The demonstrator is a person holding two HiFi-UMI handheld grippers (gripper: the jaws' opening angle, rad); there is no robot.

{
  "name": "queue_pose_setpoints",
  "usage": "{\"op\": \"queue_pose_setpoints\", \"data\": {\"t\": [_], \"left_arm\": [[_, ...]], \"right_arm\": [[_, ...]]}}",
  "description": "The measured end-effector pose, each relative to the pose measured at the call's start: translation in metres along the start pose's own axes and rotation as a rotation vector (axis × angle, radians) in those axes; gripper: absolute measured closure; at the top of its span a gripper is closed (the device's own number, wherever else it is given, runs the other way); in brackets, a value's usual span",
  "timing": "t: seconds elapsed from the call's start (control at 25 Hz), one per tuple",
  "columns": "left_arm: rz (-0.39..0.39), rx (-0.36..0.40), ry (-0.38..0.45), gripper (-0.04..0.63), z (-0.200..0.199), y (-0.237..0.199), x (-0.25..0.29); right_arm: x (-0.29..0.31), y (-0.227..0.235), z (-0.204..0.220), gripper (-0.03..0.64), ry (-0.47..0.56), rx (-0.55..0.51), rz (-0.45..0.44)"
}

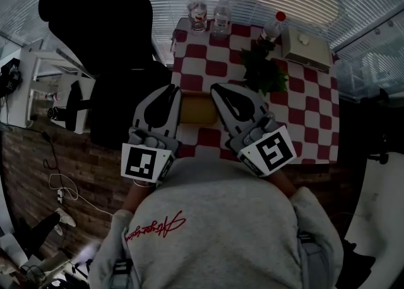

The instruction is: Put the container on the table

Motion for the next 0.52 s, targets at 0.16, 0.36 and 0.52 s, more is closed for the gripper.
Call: {"op": "queue_pose_setpoints", "data": {"t": [0.16,0.36,0.52], "left_arm": [[-0.013,0.001,-0.013,0.549,0.0004,-0.0016,0.0005],[-0.003,0.004,0.031,0.549,-0.0056,0.0001,0.0013],[-0.003,-0.001,0.005,0.549,-0.0032,0.0002,-0.0004]], "right_arm": [[0.0006,0.0005,0.0021,0.606,-0.003,0.005,0.0],[0.0008,-0.0007,0.0008,0.606,0.006,0.003,-0.008],[0.0011,-0.002,0.0008,0.606,0.01,-0.003,-0.014]]}}
Point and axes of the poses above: the fingertips, and each gripper's own axes: x forward along the fingers, y to its right, z out of its underside, the point moved 3 cm from there along -x, backward along the fingers
